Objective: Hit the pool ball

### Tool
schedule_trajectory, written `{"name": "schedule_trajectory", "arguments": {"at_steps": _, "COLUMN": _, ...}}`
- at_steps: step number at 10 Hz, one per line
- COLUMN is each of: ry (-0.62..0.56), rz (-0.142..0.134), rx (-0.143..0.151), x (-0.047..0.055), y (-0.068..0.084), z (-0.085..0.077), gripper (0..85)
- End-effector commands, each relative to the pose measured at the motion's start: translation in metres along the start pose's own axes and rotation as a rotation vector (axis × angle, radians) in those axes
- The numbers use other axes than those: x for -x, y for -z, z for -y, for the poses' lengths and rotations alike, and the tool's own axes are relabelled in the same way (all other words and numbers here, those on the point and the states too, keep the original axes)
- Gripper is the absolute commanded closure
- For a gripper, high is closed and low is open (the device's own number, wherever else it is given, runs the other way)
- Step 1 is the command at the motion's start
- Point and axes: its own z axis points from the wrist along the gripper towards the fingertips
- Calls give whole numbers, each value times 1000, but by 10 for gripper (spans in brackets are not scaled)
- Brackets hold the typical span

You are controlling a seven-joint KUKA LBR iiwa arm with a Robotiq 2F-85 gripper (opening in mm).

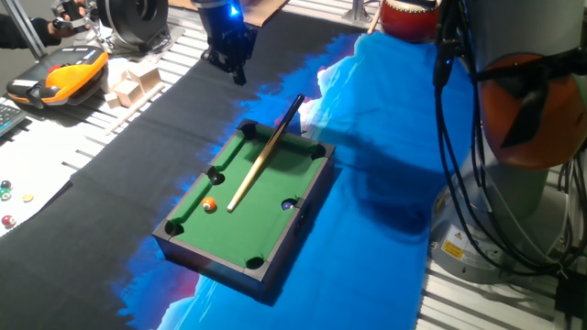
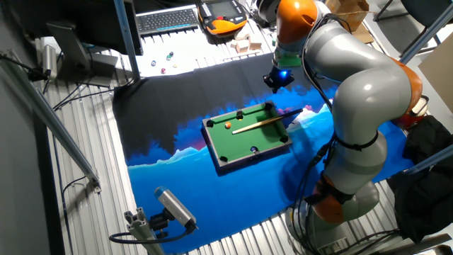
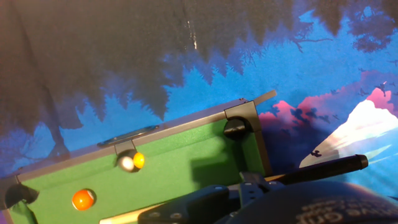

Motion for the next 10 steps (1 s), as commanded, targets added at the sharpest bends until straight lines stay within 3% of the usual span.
{"name": "schedule_trajectory", "arguments": {"at_steps": 1, "ry": -2, "rz": 1, "rx": 0, "x": 0, "y": 0, "z": 0, "gripper": 850}}
{"name": "schedule_trajectory", "arguments": {"at_steps": 6, "ry": -69, "rz": 13, "rx": 4, "x": 0, "y": 0, "z": 0, "gripper": 850}}
{"name": "schedule_trajectory", "arguments": {"at_steps": 7, "ry": -121, "rz": 2, "rx": 28, "x": 0, "y": 0, "z": 0, "gripper": 850}}
{"name": "schedule_trajectory", "arguments": {"at_steps": 9, "ry": -202, "rz": -55, "rx": 119, "x": 0, "y": 0, "z": 0, "gripper": 850}}
{"name": "schedule_trajectory", "arguments": {"at_steps": 10, "ry": -280, "rz": -89, "rx": 181, "x": 0, "y": 0, "z": 0, "gripper": 850}}
